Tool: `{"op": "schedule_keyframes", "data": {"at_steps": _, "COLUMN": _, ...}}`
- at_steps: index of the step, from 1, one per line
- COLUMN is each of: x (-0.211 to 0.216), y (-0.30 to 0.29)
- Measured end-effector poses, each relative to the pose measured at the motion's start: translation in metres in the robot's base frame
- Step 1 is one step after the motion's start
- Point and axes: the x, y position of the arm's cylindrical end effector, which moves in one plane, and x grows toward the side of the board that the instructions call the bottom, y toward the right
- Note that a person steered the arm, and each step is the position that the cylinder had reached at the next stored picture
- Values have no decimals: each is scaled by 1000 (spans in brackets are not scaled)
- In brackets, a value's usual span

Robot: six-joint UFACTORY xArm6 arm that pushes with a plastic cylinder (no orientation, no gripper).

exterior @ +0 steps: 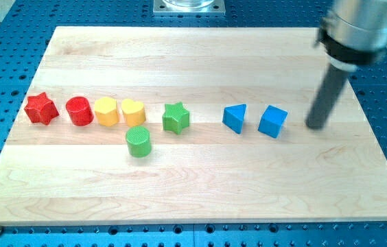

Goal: Move the green circle diagonal to the green star

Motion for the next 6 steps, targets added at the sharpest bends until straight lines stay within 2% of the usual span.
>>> {"op": "schedule_keyframes", "data": {"at_steps": 1, "x": 53, "y": -97}}
{"op": "schedule_keyframes", "data": {"at_steps": 2, "x": 58, "y": -263}}
{"op": "schedule_keyframes", "data": {"at_steps": 3, "x": 49, "y": -374}}
{"op": "schedule_keyframes", "data": {"at_steps": 4, "x": 25, "y": -361}}
{"op": "schedule_keyframes", "data": {"at_steps": 5, "x": 23, "y": -292}}
{"op": "schedule_keyframes", "data": {"at_steps": 6, "x": 23, "y": -270}}
